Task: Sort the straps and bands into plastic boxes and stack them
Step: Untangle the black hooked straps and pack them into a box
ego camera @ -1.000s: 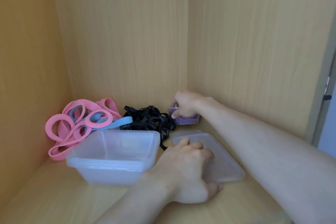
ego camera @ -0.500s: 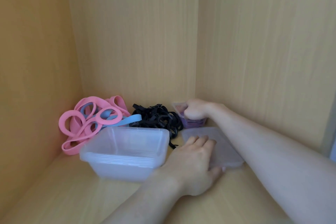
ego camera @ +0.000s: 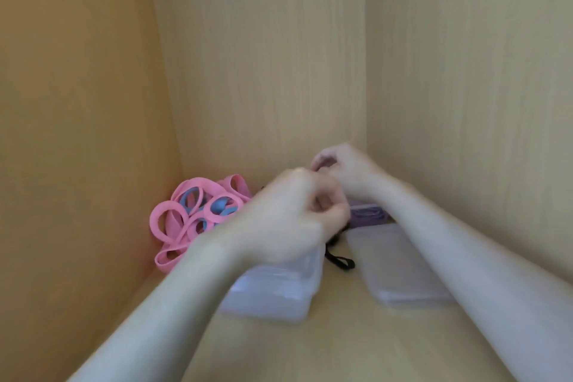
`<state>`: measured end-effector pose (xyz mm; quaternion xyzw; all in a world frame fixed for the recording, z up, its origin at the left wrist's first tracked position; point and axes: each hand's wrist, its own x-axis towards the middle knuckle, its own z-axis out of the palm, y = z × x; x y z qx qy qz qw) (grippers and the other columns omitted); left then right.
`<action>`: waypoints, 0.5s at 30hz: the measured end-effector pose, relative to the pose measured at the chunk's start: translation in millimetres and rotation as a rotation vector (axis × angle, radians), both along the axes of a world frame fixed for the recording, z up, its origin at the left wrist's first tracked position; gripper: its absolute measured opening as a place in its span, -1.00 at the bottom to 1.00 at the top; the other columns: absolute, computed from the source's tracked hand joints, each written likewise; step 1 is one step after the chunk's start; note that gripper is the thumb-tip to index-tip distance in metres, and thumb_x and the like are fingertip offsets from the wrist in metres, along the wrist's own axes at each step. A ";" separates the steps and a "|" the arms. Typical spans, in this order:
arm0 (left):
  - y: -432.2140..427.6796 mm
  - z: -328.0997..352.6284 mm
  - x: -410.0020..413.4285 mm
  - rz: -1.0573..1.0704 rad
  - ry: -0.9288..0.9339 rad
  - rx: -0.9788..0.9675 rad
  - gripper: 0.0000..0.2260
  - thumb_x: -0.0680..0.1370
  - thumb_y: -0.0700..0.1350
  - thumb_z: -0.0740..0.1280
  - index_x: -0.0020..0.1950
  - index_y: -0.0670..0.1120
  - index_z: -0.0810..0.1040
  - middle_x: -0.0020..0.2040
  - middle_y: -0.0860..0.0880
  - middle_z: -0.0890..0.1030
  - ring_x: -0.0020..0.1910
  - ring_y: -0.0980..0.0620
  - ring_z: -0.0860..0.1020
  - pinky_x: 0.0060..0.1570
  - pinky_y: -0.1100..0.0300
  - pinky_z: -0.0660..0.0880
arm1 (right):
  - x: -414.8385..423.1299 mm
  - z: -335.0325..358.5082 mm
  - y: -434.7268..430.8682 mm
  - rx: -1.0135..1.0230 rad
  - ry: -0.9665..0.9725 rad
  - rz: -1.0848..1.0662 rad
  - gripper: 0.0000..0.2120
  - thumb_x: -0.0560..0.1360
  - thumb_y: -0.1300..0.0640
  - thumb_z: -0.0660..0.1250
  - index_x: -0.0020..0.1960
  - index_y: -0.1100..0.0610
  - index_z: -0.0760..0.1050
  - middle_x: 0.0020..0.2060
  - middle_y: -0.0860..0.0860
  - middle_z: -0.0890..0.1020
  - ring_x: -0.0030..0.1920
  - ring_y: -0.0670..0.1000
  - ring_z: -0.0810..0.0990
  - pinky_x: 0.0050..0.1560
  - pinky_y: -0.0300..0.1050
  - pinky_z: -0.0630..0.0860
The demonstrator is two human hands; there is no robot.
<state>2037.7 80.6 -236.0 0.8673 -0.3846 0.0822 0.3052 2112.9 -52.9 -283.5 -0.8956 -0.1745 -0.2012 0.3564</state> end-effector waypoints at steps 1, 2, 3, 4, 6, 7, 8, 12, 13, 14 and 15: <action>25.0 -6.5 -13.0 0.090 0.011 -0.021 -0.86 0.52 -0.07 0.35 -0.19 -0.04 0.66 -0.24 0.01 0.69 -0.32 0.16 0.56 -0.26 0.18 0.51 | -2.3 -8.0 2.1 -0.003 0.006 0.014 -0.74 0.53 0.24 0.24 -0.06 -0.04 0.64 -0.03 -0.05 0.68 0.03 -0.02 0.61 -0.01 -0.20 0.48; 60.4 -14.3 -3.3 0.204 0.035 -0.049 -0.87 0.54 -0.09 0.38 -0.18 -0.04 0.67 -0.21 -0.01 0.70 -0.28 0.12 0.59 -0.19 0.08 0.54 | -3.5 -18.5 2.6 -0.033 0.014 0.022 -0.77 0.54 0.19 0.25 0.04 -0.03 0.65 0.03 -0.05 0.68 0.07 -0.01 0.61 0.08 -0.15 0.50; 84.2 -19.4 10.1 0.240 0.068 -0.038 -0.88 0.55 -0.11 0.40 -0.17 -0.04 0.68 -0.15 -0.02 0.71 -0.22 0.09 0.62 -0.12 0.03 0.54 | -5.5 -29.2 2.1 -0.107 0.021 0.012 -0.76 0.54 0.14 0.26 0.13 -0.01 0.63 0.10 -0.04 0.67 0.13 0.00 0.60 0.15 -0.12 0.50; 107.1 -28.6 21.2 0.290 0.131 0.004 -0.89 0.55 -0.11 0.42 -0.16 -0.03 0.70 -0.09 -0.01 0.71 -0.18 0.12 0.63 -0.05 0.03 0.51 | -6.5 -39.0 1.3 -0.214 0.024 -0.014 -0.74 0.54 0.08 0.28 0.20 0.00 0.60 0.15 -0.04 0.65 0.17 0.04 0.58 0.16 -0.09 0.48; 121.2 -38.4 39.8 0.351 0.255 0.144 -0.92 0.49 0.00 0.46 -0.17 0.06 0.72 -0.03 0.07 0.69 -0.14 0.21 0.59 0.00 0.15 0.47 | -2.6 -52.4 0.7 -0.412 0.018 -0.079 -0.72 0.54 0.00 0.30 0.21 0.04 0.57 0.16 0.00 0.60 0.19 0.12 0.53 0.08 -0.05 0.41; 124.6 -48.2 44.9 0.388 0.284 0.192 -0.92 0.46 0.06 0.46 -0.19 0.11 0.72 -0.10 0.13 0.68 -0.14 0.22 0.57 0.00 0.19 0.46 | -0.4 -56.7 2.2 -0.463 0.023 -0.098 -0.73 0.54 -0.01 0.31 0.19 0.07 0.56 0.14 0.02 0.59 0.18 0.14 0.52 0.03 -0.04 0.37; 130.7 -59.9 52.4 0.398 0.280 0.229 -0.92 0.45 0.08 0.46 -0.23 0.15 0.71 -0.20 0.19 0.66 -0.17 0.22 0.57 -0.05 0.25 0.46 | 1.7 -59.5 3.7 -0.481 0.031 -0.115 -0.75 0.55 0.01 0.31 0.16 0.10 0.55 0.12 0.04 0.58 0.15 0.15 0.52 -0.01 -0.03 0.38; 142.5 -76.4 56.5 0.401 0.241 0.252 -0.86 0.52 0.01 0.49 -0.24 0.11 0.72 -0.38 0.20 0.57 -0.35 0.26 0.48 -0.22 0.31 0.39 | 8.9 -62.7 0.8 -0.408 0.086 -0.138 -0.85 0.55 0.16 0.29 0.04 0.18 0.59 0.00 0.09 0.61 0.03 0.17 0.60 -0.01 0.09 0.60; 145.0 -78.0 57.0 0.391 0.258 0.226 -0.87 0.52 0.03 0.49 -0.24 0.10 0.72 -0.37 0.18 0.58 -0.34 0.24 0.47 -0.21 0.28 0.39 | 10.0 -62.9 -1.0 -0.353 0.103 -0.133 -0.87 0.55 0.17 0.30 0.00 0.18 0.61 -0.04 0.09 0.63 0.01 0.16 0.62 -0.03 0.05 0.61; 146.8 -78.2 55.2 0.380 0.278 0.202 -0.86 0.52 0.04 0.49 -0.24 0.10 0.73 -0.36 0.19 0.59 -0.34 0.24 0.47 -0.21 0.27 0.38 | 10.9 -62.4 -2.8 -0.285 0.115 -0.128 -0.88 0.55 0.18 0.32 -0.05 0.16 0.63 -0.09 0.06 0.66 -0.04 0.14 0.64 -0.10 -0.03 0.62; 148.4 -78.3 53.3 0.378 0.297 0.194 -0.85 0.52 0.06 0.49 -0.25 0.11 0.73 -0.37 0.20 0.59 -0.36 0.26 0.47 -0.23 0.28 0.37 | 11.2 -60.9 -4.2 -0.205 0.125 -0.120 -0.88 0.55 0.18 0.34 -0.10 0.12 0.65 -0.15 0.02 0.68 -0.12 0.09 0.66 -0.21 -0.12 0.58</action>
